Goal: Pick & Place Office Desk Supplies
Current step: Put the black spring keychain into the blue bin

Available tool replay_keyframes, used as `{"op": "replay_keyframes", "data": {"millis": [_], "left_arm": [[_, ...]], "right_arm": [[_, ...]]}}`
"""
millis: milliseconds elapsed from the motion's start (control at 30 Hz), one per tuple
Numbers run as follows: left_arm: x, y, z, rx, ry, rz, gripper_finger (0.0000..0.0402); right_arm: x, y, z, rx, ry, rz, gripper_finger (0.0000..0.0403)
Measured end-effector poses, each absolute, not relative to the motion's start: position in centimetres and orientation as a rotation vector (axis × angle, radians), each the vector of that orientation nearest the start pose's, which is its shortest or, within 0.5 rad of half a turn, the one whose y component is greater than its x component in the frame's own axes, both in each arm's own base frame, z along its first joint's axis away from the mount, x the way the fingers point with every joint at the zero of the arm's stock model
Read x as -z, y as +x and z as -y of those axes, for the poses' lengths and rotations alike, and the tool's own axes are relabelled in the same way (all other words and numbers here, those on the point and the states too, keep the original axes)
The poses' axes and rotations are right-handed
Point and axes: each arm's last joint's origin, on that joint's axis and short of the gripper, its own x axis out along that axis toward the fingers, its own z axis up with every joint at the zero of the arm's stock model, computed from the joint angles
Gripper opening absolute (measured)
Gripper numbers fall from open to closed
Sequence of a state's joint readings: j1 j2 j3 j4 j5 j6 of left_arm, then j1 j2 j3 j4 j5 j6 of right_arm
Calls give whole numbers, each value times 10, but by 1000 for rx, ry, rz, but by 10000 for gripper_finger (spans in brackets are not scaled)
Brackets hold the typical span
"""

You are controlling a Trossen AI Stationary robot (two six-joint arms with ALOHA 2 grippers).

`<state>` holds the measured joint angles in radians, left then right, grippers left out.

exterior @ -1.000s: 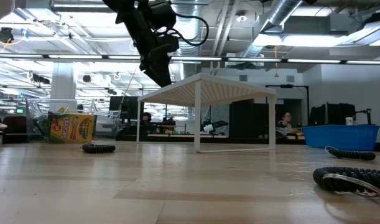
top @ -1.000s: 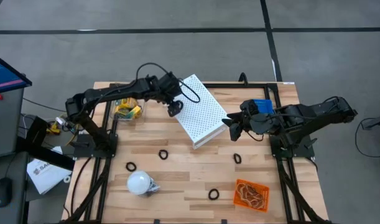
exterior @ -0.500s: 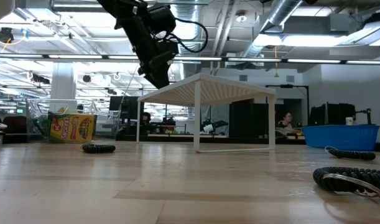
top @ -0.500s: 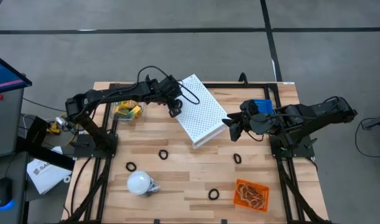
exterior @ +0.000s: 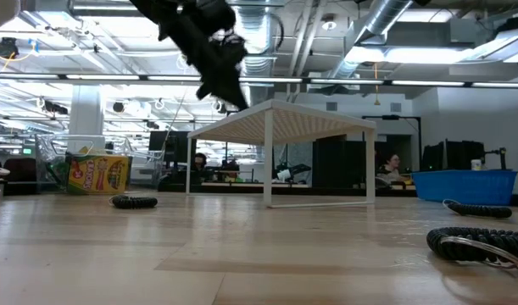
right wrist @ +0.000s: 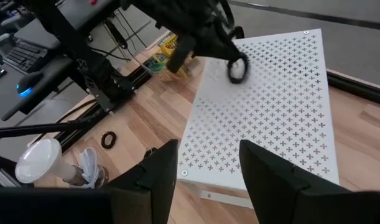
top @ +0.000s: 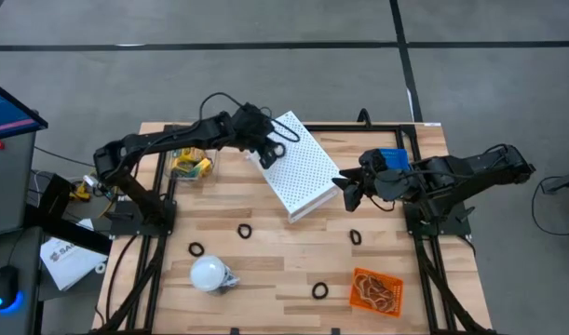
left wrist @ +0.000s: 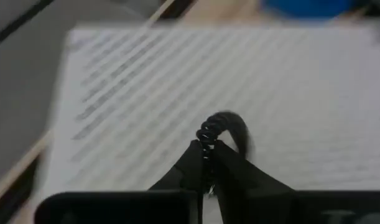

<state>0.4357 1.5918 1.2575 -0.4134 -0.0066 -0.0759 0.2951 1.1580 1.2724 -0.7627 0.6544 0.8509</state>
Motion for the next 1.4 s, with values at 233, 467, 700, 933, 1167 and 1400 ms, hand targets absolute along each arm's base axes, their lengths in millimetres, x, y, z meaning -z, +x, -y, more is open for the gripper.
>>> {"op": "replay_keyframes", "data": {"millis": [233,467,700,933,1167,1400], "left_arm": [[-327,320,-107,-336,-239,-421,4],[-362,323,-55,-349,-241,-179,2],[-372,327,-18,-385,-222,-77,2],[-375,327,-10,-407,-221,-42,2],[-375,327,-6,-394,-221,-44,2],[-376,327,0,-376,-223,-40,2]], "right_arm": [[-389,225,-48,531,475,-278,169],[-394,231,-45,526,376,-244,169],[-400,242,-51,445,247,-198,169],[-391,263,-57,424,159,-212,180],[-387,277,-59,463,172,-172,208],[-390,275,-52,518,175,-149,226]]}}
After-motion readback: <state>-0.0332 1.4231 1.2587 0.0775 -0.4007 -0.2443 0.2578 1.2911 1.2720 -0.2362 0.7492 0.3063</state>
